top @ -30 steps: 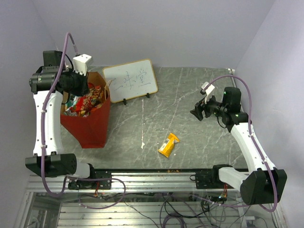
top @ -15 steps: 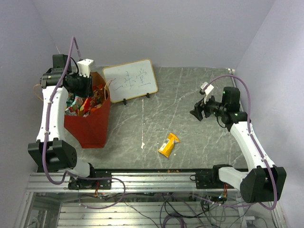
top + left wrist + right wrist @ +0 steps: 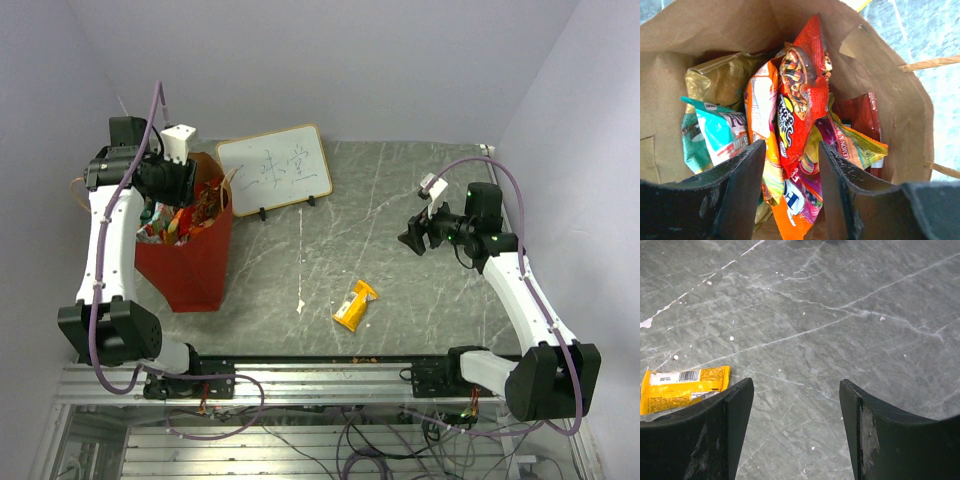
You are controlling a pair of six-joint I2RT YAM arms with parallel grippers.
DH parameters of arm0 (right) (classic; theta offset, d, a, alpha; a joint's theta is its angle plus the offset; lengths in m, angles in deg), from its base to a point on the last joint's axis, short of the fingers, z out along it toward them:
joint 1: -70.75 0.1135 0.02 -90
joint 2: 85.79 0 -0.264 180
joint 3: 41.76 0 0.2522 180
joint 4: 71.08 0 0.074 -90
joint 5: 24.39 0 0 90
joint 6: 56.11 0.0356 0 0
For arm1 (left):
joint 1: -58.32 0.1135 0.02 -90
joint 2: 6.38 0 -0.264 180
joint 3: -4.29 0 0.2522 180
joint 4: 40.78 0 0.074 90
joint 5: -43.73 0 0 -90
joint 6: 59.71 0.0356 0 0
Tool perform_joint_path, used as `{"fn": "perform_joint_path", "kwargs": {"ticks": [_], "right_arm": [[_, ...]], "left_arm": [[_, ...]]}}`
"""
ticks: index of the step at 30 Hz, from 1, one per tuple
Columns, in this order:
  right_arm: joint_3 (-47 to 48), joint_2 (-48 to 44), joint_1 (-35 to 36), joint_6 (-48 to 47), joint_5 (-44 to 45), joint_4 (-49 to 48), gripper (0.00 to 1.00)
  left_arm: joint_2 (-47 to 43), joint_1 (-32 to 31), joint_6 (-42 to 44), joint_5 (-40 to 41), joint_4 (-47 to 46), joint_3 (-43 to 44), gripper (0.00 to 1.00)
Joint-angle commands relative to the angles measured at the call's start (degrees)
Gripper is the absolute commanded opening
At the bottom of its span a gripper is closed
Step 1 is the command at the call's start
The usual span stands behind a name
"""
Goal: Place the snacks into the paper bag
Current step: Place the snack in the paper bag.
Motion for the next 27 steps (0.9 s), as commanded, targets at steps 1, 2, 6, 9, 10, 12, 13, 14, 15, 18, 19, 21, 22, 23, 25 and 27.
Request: {"fn": "perform_joint_path", "kwargs": {"ticks": [1, 2, 6, 9, 10, 12, 13, 14, 15, 18, 19, 21, 22, 23, 25, 27], "right_arm": [[-0.63, -0.30, -0.34, -0.20, -0.76, 0.11, 0.69], [-0.64, -0.37, -0.35, -0.24, -0.82, 0.17, 0.69], [-0.64, -0.46, -0.28, -0.31, -0.94, 0.24, 0.69], [-0.64, -0.44, -0.26, -0.37, -1.07, 0.34, 0.69], [-0.72, -0.34, -0.26, -0.37, -1.21, 0.37, 0.69], [-0.77, -0.30, -0.29, -0.53, -1.65, 0.41, 0.69], [-0.81, -0.14, -0.28, -0.67, -1.86, 0.45, 0.69], [-0.88, -0.08, -0.27, -0.72, -2.06, 0.46, 0.69], [-0.96, 0.01, -0.30, -0.79, -2.31, 0.37, 0.69], [-1.31, 0.47, -0.26, -1.26, -3.30, 0.37, 0.69], [-1.50, 0.57, -0.20, -1.42, -3.80, 0.35, 0.69], [-1.44, 1.18, -0.10, -1.99, -5.27, 0.97, 0.69], [-1.28, 1.67, -0.02, -2.44, -6.09, 1.47, 0.68], [-1.07, 2.04, 0.19, -2.91, -6.70, 1.98, 0.68], [-0.42, 2.89, 0.68, -3.91, -7.43, 3.25, 0.68], [0.61, 3.80, 1.37, -5.54, -7.59, 5.14, 0.69]], "left_arm": [[-1.74, 0.40, -1.03, -4.98, -2.84, 2.11, 0.58], [-1.87, 0.40, -1.51, -5.89, -3.54, 2.14, 0.58], [-1.11, 0.40, -3.75, -8.92, -5.89, 2.29, 0.56], [0.02, 0.46, -4.98, -10.18, -7.26, 1.86, 0.52], [0.43, 0.42, -5.18, -10.64, -7.59, 1.63, 0.49], [1.08, 0.44, -5.55, -10.86, -8.24, 1.07, 0.43], [1.29, 0.37, -5.59, -10.91, -8.55, 0.66, 0.39], [1.44, 0.37, -5.60, -10.81, -8.93, 0.09, 0.36], [1.52, 0.37, -5.60, -10.87, -9.44, -0.65, 0.31], [1.55, 0.25, -6.28, -11.33, -11.24, -3.77, 0.19], [1.55, 0.06, -6.50, -11.55, -11.74, -4.90, 0.16], [1.79, -0.62, -6.48, -11.57, -11.91, -6.64, 0.13], [1.83, -0.84, -6.41, -11.49, -11.92, -7.30, 0.12], [1.77, -1.01, -6.39, -11.39, -11.94, -7.90, 0.12], [1.23, -1.08, -6.07, -11.23, -11.88, -8.66, 0.13], [0.58, -1.07, -4.99, -10.65, -10.97, -7.96, 0.18]]}}
